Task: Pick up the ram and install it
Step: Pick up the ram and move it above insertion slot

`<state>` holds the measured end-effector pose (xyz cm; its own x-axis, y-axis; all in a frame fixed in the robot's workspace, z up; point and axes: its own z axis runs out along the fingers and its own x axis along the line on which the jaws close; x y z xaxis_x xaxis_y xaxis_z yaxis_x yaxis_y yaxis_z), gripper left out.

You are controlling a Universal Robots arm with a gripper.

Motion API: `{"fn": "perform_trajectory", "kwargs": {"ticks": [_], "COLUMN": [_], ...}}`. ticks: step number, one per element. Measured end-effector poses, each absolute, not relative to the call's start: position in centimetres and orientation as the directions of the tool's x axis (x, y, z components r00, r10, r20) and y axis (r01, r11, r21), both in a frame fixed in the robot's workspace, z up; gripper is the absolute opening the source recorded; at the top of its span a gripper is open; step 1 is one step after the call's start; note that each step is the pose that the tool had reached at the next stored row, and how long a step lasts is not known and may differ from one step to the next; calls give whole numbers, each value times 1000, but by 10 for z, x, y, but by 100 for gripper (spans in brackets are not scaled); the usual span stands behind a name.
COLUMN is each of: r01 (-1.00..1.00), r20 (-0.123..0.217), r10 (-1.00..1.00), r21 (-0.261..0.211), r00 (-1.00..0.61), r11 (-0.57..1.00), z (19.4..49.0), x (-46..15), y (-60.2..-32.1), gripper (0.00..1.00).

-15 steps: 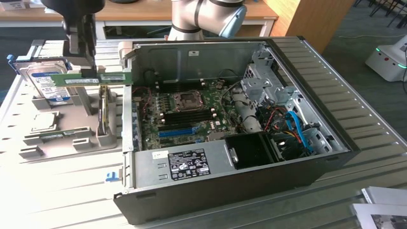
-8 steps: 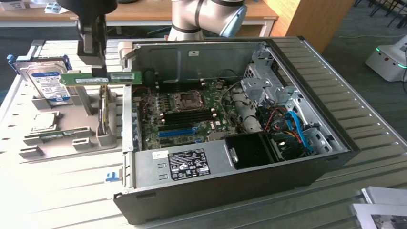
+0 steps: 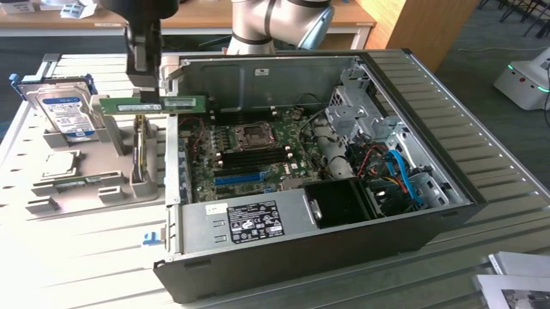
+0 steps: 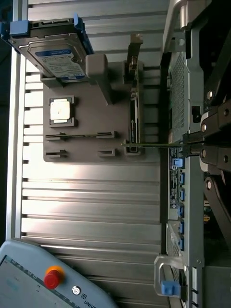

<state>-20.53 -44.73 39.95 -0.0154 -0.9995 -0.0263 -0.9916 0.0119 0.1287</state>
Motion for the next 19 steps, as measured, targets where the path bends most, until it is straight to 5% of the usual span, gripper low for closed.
{"fn": "perform_trajectory", "kwargs": {"ticks": [19], "r01": [-992], "r20": [-26], "r10": [-1000], "r21": [129], "r00": [-15], "r11": [12], "z": [400], "x": [-157], "y": [-447], "gripper": [12]}}
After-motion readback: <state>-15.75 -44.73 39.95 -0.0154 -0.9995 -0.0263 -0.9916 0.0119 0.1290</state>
